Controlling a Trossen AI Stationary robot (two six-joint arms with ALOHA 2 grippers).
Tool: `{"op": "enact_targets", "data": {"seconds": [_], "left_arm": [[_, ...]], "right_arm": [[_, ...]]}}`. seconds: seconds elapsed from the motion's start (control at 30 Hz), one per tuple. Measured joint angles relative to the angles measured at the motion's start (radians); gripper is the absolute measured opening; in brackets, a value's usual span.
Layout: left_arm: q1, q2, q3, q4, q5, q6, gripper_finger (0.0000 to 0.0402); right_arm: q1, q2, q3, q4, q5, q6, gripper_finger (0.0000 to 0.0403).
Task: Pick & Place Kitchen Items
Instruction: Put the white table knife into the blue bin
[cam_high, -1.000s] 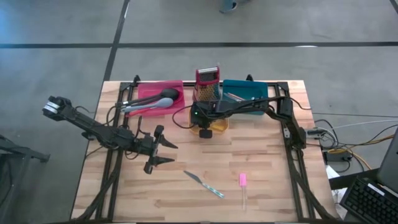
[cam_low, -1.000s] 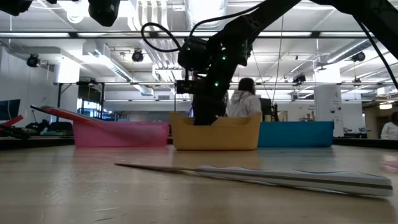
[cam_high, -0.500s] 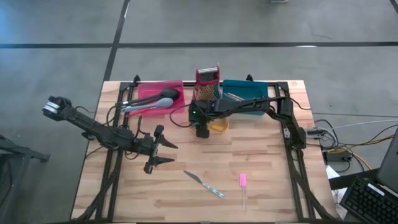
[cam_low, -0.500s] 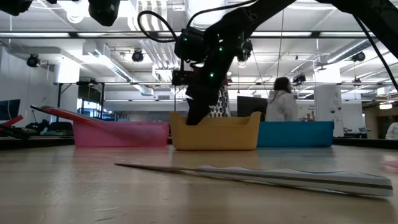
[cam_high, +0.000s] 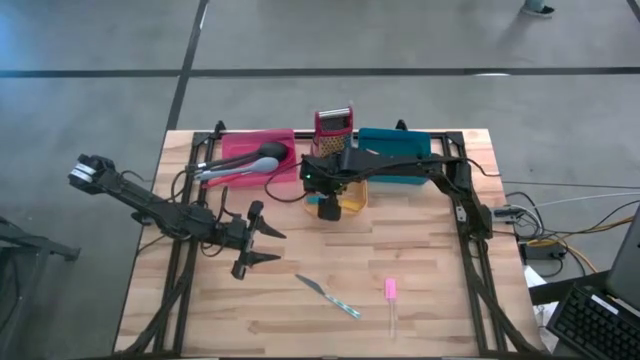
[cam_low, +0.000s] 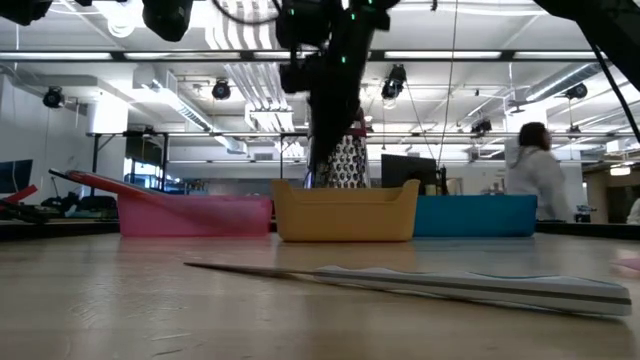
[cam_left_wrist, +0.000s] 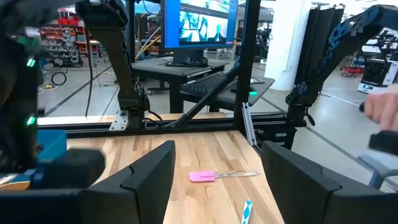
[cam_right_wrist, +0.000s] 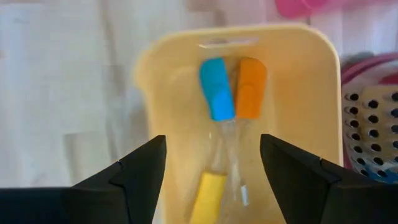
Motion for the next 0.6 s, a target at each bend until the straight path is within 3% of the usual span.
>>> {"op": "enact_targets", "data": {"seconds": [0.27,0.6], "left_arm": [[0.000,0.000,0.000,0.000,0.000,0.000,0.0243],[0.000,0.000,0.000,0.000,0.000,-0.001,0.0243]], "right_arm": [[0.118,0.000,0.177,-0.189,0.000,0.033,0.0207],[0.327,-0.002,0.268,-0.466,-0.002,0.284,0.0157]]}}
